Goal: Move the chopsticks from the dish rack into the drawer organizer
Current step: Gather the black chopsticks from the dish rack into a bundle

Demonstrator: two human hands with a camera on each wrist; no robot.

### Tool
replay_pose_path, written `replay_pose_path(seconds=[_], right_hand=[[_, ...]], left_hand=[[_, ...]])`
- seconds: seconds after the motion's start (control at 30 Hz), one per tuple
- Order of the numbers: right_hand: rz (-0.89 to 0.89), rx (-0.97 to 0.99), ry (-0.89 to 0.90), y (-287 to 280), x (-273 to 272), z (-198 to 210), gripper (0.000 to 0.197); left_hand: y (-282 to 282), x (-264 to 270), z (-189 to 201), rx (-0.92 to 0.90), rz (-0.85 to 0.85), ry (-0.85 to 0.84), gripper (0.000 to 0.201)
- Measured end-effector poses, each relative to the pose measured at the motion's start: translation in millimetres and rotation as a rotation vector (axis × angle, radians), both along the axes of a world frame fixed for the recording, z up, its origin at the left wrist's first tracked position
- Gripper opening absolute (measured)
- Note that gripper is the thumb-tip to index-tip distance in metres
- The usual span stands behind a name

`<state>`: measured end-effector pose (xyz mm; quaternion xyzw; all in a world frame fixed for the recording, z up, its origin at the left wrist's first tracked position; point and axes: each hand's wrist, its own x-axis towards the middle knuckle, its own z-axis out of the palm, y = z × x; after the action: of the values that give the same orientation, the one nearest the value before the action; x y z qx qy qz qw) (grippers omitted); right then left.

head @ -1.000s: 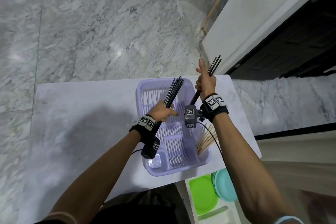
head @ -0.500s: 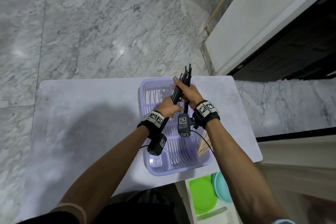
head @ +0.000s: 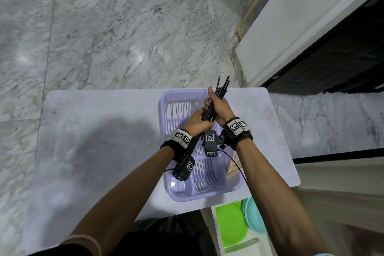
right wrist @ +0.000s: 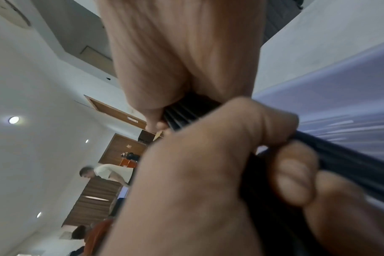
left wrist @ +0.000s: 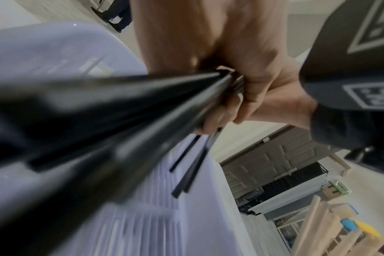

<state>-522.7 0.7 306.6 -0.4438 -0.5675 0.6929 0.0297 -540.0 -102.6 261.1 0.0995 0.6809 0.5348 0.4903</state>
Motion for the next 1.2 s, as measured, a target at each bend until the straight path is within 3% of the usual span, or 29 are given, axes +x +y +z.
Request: replay_pose_path(seconds=[0.2, 0.3, 0.37, 0.5, 0.57, 0.73, 0.83, 0.93, 1.1, 1.2], right_hand=[[-0.220, 0.055, 0.111, 10, 3, 0, 0.044], [-0.360, 0.118, 0.164, 19, 2, 8, 0.046], [-0.438, 0.113, 0.236, 26, -1, 19, 0.045], [-0.433, 0.055, 0.383, 20, -7, 37, 0.043], [-0.405, 0.020, 0.414, 11, -9, 38, 0.043], [-0.245, -0.075, 0.428, 4, -8, 30, 0.043], [-0.104, -0.092, 0.365, 1, -3, 19, 0.042], [-0.032, -0.081, 0.292, -4, 1, 12, 0.041], [-0.123, -0.043, 0.259, 4, -2, 15, 0.045], [-0.058, -0.050, 0.233, 7, 1, 13, 0.046]], left_hand=[[-17, -1, -14, -0.041, -0.137, 0.129, 0.042], [-27, 1, -35, -0.050, -0.134, 0.116, 0.071], [-36, -2, -38, -0.026, -0.041, -0.045, 0.096], [-42, -8, -26, 0.270, 0.319, -0.708, 0.098], [-38, -12, -21, 0.314, 0.339, -0.791, 0.096], [-33, -18, -21, 0.258, 0.416, -0.789, 0.066], [-30, -20, -30, 0.268, 0.426, -0.790, 0.062], [-29, -21, -28, 0.291, 0.323, -0.685, 0.059], [-34, -11, -18, 0.311, 0.041, -0.493, 0.048], [-33, -15, -16, 0.197, -0.118, -0.215, 0.044]])
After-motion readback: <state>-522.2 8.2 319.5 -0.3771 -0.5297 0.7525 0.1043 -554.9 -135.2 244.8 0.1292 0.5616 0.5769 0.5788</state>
